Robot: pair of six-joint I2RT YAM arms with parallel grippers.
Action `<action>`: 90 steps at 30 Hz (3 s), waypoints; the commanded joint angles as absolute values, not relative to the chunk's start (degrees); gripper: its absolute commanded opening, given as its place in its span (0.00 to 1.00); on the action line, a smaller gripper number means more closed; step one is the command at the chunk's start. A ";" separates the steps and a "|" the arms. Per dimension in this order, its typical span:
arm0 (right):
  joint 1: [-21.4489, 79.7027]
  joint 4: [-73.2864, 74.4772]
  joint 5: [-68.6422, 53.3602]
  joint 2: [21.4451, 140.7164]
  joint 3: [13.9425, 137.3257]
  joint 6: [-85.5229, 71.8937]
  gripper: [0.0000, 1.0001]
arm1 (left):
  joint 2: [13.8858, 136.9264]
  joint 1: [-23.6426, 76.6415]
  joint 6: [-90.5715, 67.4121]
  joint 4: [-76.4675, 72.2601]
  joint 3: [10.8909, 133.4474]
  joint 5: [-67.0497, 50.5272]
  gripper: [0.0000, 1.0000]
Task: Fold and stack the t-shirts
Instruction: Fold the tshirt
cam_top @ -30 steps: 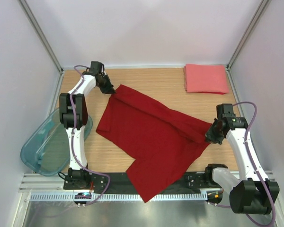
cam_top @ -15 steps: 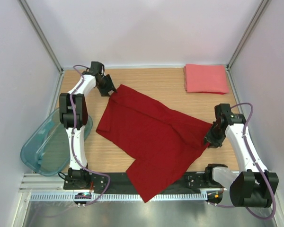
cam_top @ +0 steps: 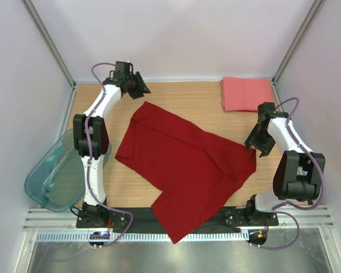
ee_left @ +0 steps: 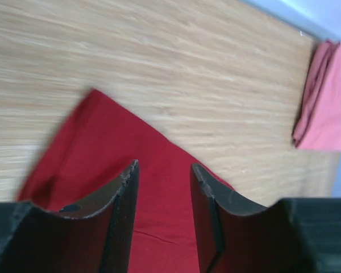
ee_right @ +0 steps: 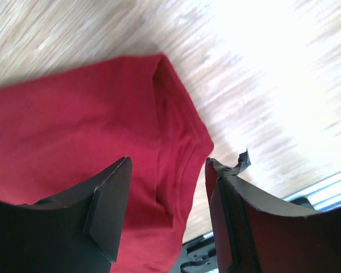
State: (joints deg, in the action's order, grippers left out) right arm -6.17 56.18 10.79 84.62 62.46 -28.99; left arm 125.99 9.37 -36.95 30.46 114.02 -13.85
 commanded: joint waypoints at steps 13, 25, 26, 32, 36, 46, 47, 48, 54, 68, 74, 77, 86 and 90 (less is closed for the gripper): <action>-7.56 44.21 13.89 96.32 62.93 -29.00 0.42 | 133.85 12.31 -43.24 28.39 111.80 -13.19 0.37; -7.56 34.98 14.85 106.69 72.49 -29.27 0.03 | 141.50 9.58 -45.79 30.32 117.24 -14.85 0.38; -7.56 35.15 15.46 107.83 75.82 -29.01 0.03 | 141.76 9.58 -45.70 30.06 117.77 -14.85 0.38; -7.56 42.33 18.28 118.47 91.98 -26.55 0.02 | 141.77 9.67 -44.21 32.43 123.57 -12.75 0.50; -7.56 51.75 21.09 120.50 100.45 -25.76 0.37 | 137.56 10.46 -41.05 37.77 125.07 -8.27 0.62; -4.23 58.62 19.18 101.18 93.00 -23.20 0.55 | 114.72 12.56 -30.86 46.31 110.59 6.93 0.54; -1.52 58.62 18.38 98.46 92.29 -23.73 0.55 | 110.96 13.61 -29.46 46.49 105.43 7.90 0.50; -0.02 58.54 17.41 97.13 91.50 -23.73 0.55 | 108.92 14.32 -28.92 46.41 102.95 9.30 0.48; 17.13 57.31 10.30 85.90 81.76 -26.10 0.55 | 102.13 22.40 -27.95 48.78 89.58 15.71 0.36; 19.95 43.52 -13.17 76.37 53.53 -34.35 0.33 | 104.85 30.49 -30.59 51.77 80.25 21.97 0.40; 20.13 39.91 -12.48 81.20 51.50 -34.19 0.22 | 106.43 30.85 -31.29 51.68 78.67 22.50 0.38; 20.13 38.24 -11.34 84.72 50.89 -34.19 0.16 | 107.22 30.85 -30.94 50.45 78.31 22.59 0.35; 20.04 37.09 -5.37 88.86 49.92 -34.45 0.05 | 111.88 30.76 -31.03 49.22 78.40 21.62 0.30; 20.13 36.91 -2.38 89.38 48.17 -36.82 0.01 | 113.03 30.59 -31.03 50.18 78.57 25.04 0.24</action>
State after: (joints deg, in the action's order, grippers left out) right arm 19.92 37.74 -6.00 88.92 49.32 -34.48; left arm 112.81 30.63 -30.04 50.43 78.28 21.26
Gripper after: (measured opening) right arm 0.051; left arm 0.255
